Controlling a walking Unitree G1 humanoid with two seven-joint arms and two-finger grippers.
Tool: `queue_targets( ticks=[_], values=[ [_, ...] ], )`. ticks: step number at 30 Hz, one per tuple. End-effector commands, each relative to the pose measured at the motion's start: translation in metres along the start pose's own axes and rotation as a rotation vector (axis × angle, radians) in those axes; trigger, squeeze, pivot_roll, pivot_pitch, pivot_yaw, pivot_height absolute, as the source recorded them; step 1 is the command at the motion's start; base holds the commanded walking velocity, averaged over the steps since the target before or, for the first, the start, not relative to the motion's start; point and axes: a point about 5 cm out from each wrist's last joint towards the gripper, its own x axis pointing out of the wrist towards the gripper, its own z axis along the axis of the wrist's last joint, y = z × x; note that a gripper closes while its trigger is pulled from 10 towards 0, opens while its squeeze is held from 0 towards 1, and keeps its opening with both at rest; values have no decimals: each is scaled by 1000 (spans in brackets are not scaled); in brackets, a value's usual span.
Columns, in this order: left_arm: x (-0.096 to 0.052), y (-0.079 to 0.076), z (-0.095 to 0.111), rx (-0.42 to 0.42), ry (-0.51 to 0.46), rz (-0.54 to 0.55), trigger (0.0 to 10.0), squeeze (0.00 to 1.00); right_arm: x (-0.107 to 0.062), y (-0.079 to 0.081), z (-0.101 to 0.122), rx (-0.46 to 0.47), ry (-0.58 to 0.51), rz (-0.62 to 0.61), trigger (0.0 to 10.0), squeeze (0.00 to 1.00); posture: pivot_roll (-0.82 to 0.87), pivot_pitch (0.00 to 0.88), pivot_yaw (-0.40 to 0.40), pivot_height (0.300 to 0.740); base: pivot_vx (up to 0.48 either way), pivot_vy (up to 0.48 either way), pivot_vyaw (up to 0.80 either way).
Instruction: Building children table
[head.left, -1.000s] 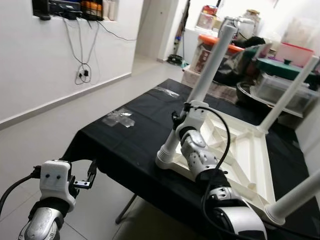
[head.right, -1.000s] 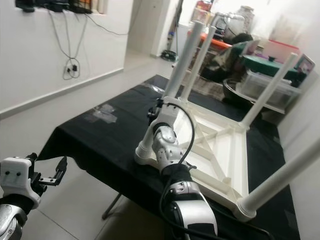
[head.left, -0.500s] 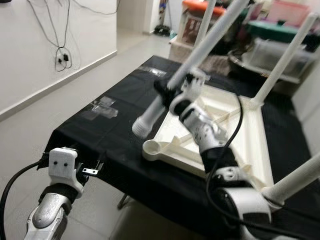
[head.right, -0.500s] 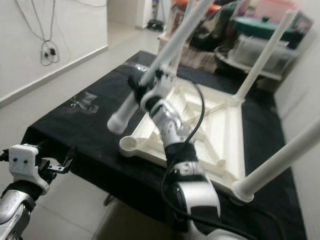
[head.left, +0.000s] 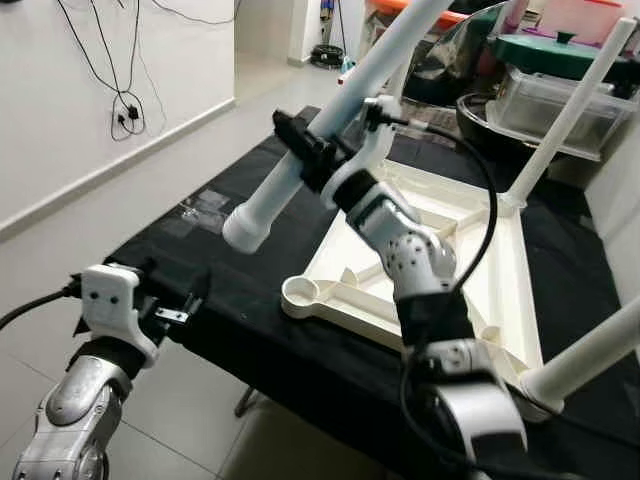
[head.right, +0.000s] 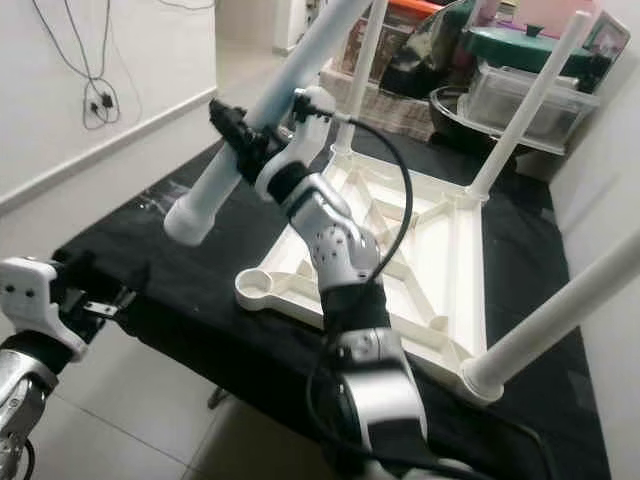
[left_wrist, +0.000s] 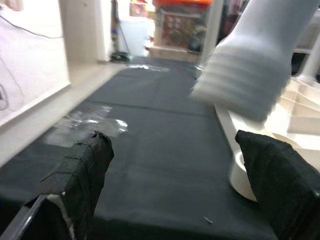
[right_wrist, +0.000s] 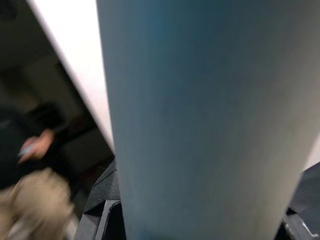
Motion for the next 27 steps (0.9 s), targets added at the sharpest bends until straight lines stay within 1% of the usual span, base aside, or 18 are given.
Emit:
queue_targets(
  ticks=[1,2,5,6,7,9,10,13,15,16,17,18,19,21,27],
  values=[
    [6,-13,-11,-30,64,-139,10000,0,3,13,-4,-71,20,68,0,0,104,0,-124,740,0,0,0],
    [6,-13,-11,-30,64,-139,10000,0,3,13,-4,-71,20,68,0,0,104,0,-124,740,0,0,0],
    [14,-22,-18,-32,113,-257,10000,0,5,28,-15,-155,50,143,0,0,102,0,-113,740,0,0,0],
    [14,-22,-18,-32,113,-257,10000,0,5,28,-15,-155,50,143,0,0,102,0,-113,740,0,0,0],
    [16,-23,-19,-30,123,-276,10000,0,5,31,-17,-175,56,162,0,0,101,0,-112,740,0,0,0],
    [16,-23,-19,-30,123,-276,10000,0,5,31,-17,-175,56,162,0,0,101,0,-112,740,0,0,0],
    [17,-23,-19,-26,130,-289,10000,0,4,35,-19,-191,64,183,0,0,100,0,-109,740,0,0,0],
    [17,-23,-19,-26,130,-289,10000,0,4,35,-19,-191,64,183,0,0,100,0,-109,740,0,0,0],
    [19,-22,-20,-22,137,-297,10000,0,2,38,-21,-207,73,204,0,0,99,0,-107,740,0,0,0],
    [21,-21,-18,-15,137,-308,10000,0,-1,41,-25,-230,90,226,0,0,97,0,-102,740,0,0,0],
    [21,-21,-18,-15,137,-308,10000,0,-1,41,-25,-230,90,226,0,0,97,0,-102,740,0,0,0],
    [23,-20,-15,-4,136,-325,10000,0,-4,43,-29,-254,104,240,0,0,97,0,-102,740,0,0,0],
    [24,-21,-11,0,129,-347,10000,0,-6,43,-33,-269,115,241,0,0,97,0,-102,740,0,0,0],
    [24,-21,-10,10,133,-354,10000,0,-7,42,-33,-271,119,238,0,0,102,0,-100,740,0,0,0],
    [18,-19,-16,25,160,-335,10000,0,-6,36,-26,-275,111,237,0,0,103,0,-104,740,0,0,0]
  ],
)
